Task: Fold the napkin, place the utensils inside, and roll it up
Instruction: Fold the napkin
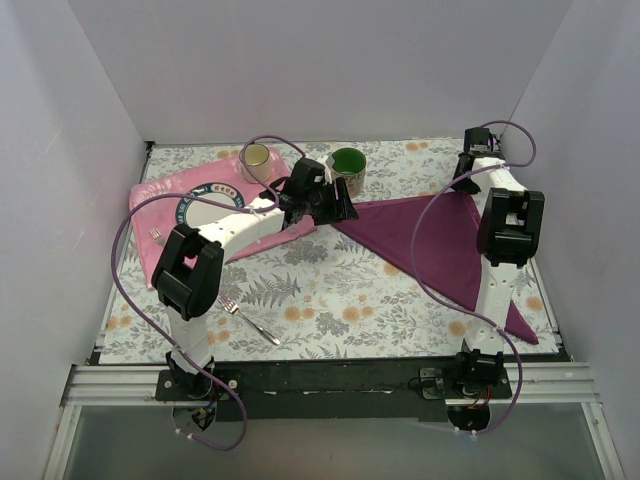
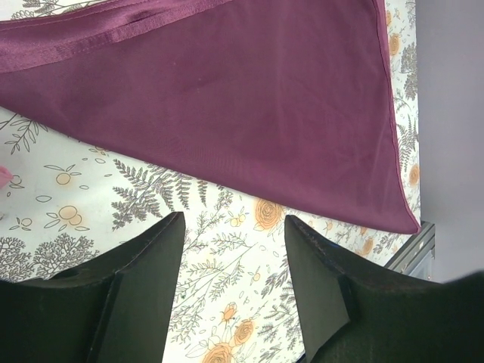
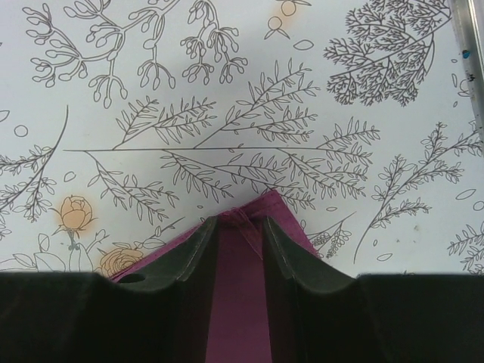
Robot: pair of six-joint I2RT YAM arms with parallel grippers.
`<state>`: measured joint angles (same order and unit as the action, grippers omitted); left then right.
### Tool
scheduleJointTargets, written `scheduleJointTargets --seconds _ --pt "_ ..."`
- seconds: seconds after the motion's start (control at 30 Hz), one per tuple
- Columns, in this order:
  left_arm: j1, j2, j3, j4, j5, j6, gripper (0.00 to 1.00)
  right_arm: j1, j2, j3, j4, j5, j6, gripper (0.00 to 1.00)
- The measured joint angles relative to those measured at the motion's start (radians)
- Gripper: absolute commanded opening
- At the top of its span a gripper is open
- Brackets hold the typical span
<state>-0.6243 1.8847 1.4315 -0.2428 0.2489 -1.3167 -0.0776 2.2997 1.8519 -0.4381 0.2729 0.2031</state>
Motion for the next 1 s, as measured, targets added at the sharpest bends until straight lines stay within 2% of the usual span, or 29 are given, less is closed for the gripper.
scheduleJointTargets --seconds 0.13,0.3,0.57,1.0 --pt "0.000 0.000 0.000 -0.005 0.000 0.001 0.64 0.000 0.010 0.010 0.000 -0.016 0.000 0.37" --pt "0.000 0.000 0.000 -0.014 -0.003 0.006 0.81 0.000 0.032 0.031 0.003 -0.021 -0.001 0.31" --pt "0.000 0.000 0.019 -0.039 -0.006 0.013 0.85 0.000 0.047 0.052 0.003 -0.037 0.001 0.23" --pt "0.000 -0.001 0.024 -0.045 -0.009 0.019 0.86 0.000 0.050 0.069 -0.009 -0.012 -0.002 0.21"
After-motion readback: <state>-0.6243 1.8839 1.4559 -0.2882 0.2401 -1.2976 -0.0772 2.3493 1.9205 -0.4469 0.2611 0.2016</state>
